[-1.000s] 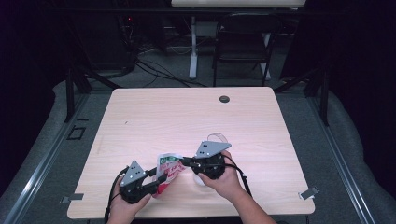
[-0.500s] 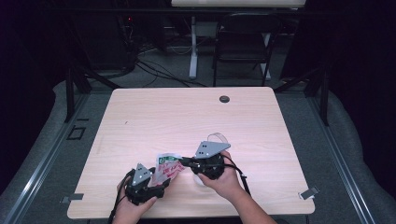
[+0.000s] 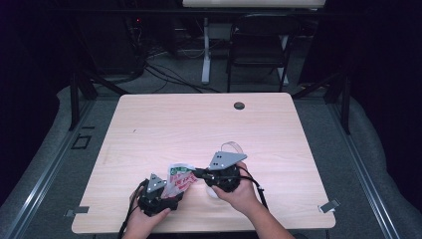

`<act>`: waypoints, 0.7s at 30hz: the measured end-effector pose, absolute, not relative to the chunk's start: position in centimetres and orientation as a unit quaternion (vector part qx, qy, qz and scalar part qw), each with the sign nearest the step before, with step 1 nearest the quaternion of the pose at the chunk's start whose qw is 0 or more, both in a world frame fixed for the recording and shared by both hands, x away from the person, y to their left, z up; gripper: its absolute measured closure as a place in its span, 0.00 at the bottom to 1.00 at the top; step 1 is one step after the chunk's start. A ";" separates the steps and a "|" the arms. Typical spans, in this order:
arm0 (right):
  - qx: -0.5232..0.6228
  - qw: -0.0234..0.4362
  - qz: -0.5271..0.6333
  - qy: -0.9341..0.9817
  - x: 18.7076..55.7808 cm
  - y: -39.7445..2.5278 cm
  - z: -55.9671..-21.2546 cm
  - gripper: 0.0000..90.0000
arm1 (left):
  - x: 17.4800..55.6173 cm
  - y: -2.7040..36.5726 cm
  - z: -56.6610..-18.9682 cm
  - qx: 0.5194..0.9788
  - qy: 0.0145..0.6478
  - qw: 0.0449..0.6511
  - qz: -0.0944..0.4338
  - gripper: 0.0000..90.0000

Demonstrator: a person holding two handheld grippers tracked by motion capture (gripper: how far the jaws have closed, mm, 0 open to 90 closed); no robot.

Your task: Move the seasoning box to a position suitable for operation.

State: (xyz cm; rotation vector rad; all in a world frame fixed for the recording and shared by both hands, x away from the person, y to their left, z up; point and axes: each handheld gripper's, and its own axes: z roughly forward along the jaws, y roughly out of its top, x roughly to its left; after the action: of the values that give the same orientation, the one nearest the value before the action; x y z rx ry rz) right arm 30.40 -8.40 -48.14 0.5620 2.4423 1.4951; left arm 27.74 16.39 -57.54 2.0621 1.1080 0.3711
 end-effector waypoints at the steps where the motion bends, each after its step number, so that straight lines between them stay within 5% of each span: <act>1: 0.192 0.112 0.509 0.832 30.4 -8.4 -48.2 1.00 | 27.8 16.3 -57.7 0.809 0.433 0.371 0.143 0.25; 21: 0.195 0.116 0.508 0.831 30.1 -8.6 -48.3 0.99 | 27.9 15.4 -58.8 0.819 0.420 0.350 0.173 0.32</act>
State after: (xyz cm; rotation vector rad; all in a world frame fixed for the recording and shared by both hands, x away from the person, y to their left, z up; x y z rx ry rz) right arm 30.09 -8.56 -48.31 0.5700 2.4346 1.4866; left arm 27.95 15.43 -58.82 2.1220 1.0875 0.4493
